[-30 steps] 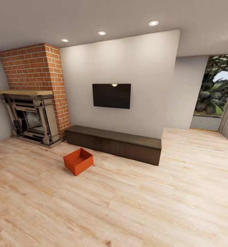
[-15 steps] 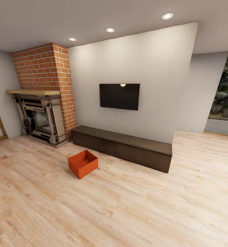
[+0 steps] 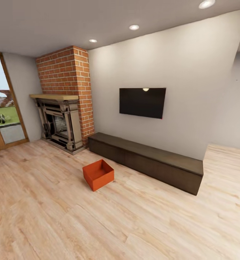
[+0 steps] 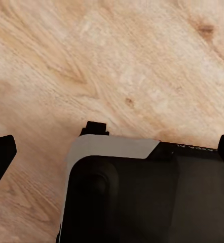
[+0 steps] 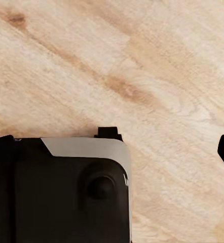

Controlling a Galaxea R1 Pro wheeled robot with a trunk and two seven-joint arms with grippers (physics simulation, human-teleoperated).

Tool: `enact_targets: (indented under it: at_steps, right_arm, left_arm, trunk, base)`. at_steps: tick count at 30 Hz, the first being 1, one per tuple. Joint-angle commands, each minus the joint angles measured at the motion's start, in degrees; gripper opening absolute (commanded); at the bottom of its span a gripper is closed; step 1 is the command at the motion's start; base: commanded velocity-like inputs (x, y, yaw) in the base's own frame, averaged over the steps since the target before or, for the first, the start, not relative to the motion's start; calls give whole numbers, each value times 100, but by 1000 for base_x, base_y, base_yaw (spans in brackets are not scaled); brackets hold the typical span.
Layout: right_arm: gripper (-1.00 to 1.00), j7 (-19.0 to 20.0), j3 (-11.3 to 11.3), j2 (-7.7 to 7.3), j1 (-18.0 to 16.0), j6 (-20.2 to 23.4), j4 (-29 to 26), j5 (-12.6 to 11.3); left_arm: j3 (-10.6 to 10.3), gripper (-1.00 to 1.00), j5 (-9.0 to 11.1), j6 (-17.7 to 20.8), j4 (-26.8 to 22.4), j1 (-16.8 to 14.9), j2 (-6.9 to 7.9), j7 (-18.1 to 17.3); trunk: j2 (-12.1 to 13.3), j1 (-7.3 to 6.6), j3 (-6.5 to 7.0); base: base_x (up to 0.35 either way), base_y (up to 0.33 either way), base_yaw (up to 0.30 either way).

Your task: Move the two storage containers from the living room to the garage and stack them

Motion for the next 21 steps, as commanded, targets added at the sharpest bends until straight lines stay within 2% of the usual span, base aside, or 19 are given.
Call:
enact_targets:
  at_steps: [1, 6, 21]
  right_arm:
    - [100, -7, -2, 0, -8, -36, 18, -2]
    - [100, -4, -2, -13, -7, -31, 18, -2]
    - [100, 30, 38, -52, -8, -10, 18, 77]
  left_arm:
    - [-35, 100, 47, -18, 7, -6, -1, 6]
    - [-35, 100, 47, -18, 7, -6, -1, 4]
    - [-35, 100, 47, -27, 7, -6, -1, 4]
  trunk:
    - [-5, 4, -8]
    - [-5, 4, -8]
    - [-5, 4, -8]
  base:
    - [318, -92, 268]
    - [318, -92, 228]
    - [315, -96, 8]
